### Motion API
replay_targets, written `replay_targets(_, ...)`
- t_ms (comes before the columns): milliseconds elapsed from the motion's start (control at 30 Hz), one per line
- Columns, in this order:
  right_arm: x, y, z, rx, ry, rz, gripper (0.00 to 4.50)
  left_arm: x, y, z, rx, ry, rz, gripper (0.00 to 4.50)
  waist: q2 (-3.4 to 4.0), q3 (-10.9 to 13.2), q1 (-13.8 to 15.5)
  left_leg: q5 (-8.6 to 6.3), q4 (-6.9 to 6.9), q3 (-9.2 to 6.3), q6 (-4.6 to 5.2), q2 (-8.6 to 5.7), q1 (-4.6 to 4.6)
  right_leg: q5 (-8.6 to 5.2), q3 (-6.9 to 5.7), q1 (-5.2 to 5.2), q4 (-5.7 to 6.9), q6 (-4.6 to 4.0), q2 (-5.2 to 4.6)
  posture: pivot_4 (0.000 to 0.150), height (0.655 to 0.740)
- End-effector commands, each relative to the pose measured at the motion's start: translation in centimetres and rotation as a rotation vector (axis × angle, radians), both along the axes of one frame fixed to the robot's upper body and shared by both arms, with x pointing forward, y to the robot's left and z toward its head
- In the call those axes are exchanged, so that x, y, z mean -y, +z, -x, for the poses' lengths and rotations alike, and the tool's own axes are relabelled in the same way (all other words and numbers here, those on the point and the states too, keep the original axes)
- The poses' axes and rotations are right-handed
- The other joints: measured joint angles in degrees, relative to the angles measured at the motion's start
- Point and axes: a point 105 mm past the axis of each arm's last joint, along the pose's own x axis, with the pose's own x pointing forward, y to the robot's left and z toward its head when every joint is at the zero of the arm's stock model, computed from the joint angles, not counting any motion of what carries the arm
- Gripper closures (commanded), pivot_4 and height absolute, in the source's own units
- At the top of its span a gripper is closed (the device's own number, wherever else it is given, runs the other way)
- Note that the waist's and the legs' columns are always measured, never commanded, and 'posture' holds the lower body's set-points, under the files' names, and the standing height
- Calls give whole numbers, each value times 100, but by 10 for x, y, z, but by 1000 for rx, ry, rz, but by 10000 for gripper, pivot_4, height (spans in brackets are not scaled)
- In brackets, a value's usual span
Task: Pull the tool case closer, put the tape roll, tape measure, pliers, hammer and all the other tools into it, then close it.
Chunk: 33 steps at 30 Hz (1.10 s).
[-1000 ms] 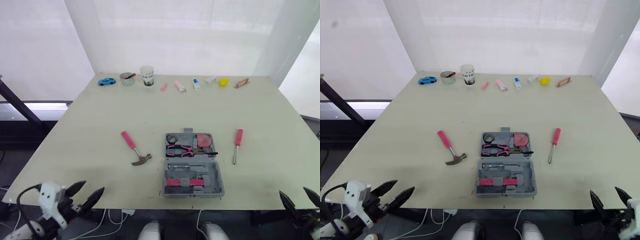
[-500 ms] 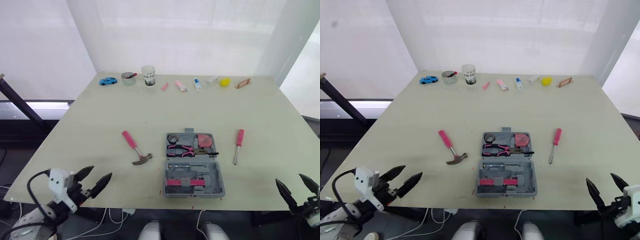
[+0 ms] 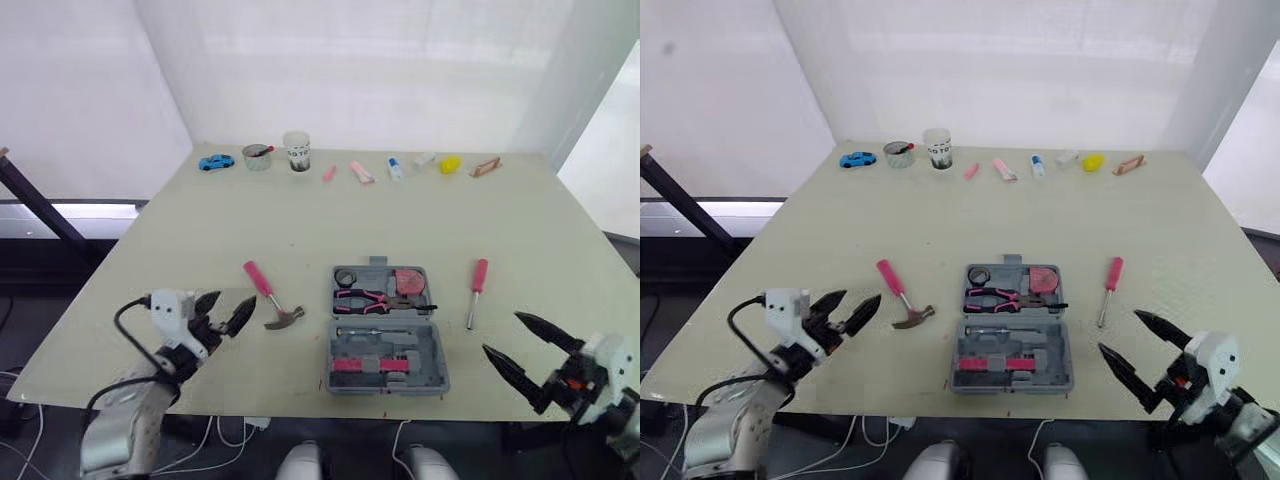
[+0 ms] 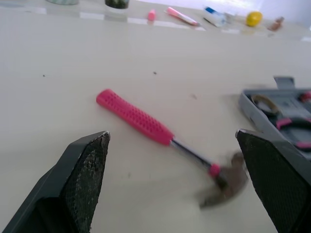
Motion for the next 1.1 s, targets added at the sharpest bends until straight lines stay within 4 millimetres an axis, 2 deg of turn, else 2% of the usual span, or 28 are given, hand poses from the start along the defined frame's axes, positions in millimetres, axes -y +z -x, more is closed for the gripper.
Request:
replay_targets(33,-14,16,1,26,97,-9,0,-3,-1,-9,-34,68,-25,581,-9,1,-8,0,-1,-1,0,0,-2,0,0,0,-1,0,3,1500,7400)
replay_targets(167,-26,25,-1,46,183,5,0,1,-8,-20,-99,173,-13,581,-12,3,2,0,-1,-1,0,1,-3,4,2,1,-2,5,11,1500,7400)
replay_targets(367,-40,32,-6,62,267,41,0,26,-16,-34,-188,289,-9,581,-20,7,18,0,4,-3,-1,-2,-6,9,-3,5,0,13,13,1500,7400)
replay_targets(567,-43,31,-10,66,276,68,0,48,-25,-41,-288,334,-51,581,-34,8,-1,0,13,-3,-1,-4,-10,14,-8,9,0,21,15,1500,7400)
replay_targets(733,-47,35,-11,80,283,53,0,47,-33,-42,-342,395,-110,581,-34,8,-1,0,13,-6,-1,-3,-8,15,-10,9,2,21,21,1500,7400)
replay_targets(900,-48,38,-13,88,300,66,0,59,-38,-44,-371,394,-149,581,-34,8,6,0,13,-4,-1,-3,-9,15,-9,9,2,20,21,1500,7400)
replay_targets(1000,-50,39,-14,92,304,69,0,63,-37,-47,-353,377,-150,9702,-34,8,8,0,14,-4,-1,-3,-9,15,-9,10,2,20,21,1500,7400)
replay_targets(1100,-51,40,-14,93,300,53,0,63,-37,-48,-347,367,-181,24362,-34,8,13,0,13,-5,-1,-4,-10,15,-11,10,2,20,21,1500,7400)
